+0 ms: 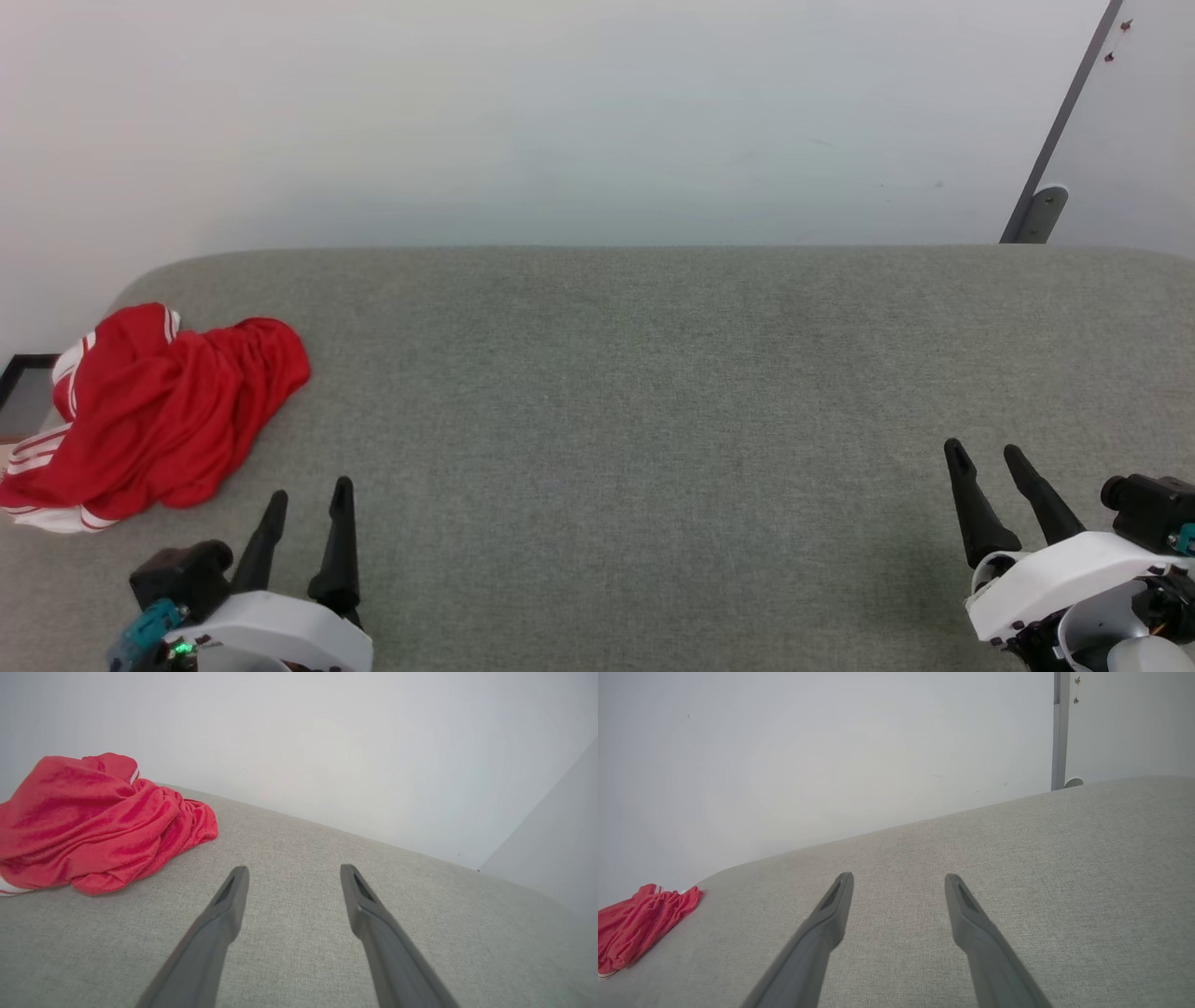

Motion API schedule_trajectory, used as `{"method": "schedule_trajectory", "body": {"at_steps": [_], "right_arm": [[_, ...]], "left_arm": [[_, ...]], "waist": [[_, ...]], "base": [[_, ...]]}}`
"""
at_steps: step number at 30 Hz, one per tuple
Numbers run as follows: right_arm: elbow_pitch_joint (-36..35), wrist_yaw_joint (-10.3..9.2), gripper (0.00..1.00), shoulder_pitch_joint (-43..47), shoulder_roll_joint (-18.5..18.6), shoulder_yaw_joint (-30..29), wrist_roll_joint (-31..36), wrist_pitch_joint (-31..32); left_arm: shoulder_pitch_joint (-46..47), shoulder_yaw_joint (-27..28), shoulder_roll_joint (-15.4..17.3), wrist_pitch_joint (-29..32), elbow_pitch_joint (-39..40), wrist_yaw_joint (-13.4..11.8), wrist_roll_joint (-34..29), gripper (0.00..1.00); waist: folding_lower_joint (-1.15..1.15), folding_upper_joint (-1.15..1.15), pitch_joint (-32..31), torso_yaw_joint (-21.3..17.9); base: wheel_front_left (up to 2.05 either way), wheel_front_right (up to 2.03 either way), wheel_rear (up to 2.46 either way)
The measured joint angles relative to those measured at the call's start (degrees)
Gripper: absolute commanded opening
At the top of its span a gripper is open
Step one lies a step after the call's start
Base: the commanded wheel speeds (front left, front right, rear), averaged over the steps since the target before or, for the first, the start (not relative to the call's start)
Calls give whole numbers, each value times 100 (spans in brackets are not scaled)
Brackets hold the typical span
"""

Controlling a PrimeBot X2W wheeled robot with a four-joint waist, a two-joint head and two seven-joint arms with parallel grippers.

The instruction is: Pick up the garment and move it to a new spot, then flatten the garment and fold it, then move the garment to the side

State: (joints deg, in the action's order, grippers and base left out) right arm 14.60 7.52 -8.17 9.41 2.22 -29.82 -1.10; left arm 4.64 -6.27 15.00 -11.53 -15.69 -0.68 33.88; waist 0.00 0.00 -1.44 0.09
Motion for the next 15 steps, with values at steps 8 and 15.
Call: {"method": "schedule_trajectory", "body": {"at_steps": [8,15], "right_arm": [[-40,0,100,0,1,-19,281,-23],[-90,0,100,0,8,-52,556,-49]], "left_arm": [[1,-35,37,-87,-3,-1,-299,100],[5,-77,96,-163,-3,-1,-563,100]], "waist": [[0,0,-10,-4],[0,0,-13,-11]], "base": [[0,0,0],[0,0,0]]}}
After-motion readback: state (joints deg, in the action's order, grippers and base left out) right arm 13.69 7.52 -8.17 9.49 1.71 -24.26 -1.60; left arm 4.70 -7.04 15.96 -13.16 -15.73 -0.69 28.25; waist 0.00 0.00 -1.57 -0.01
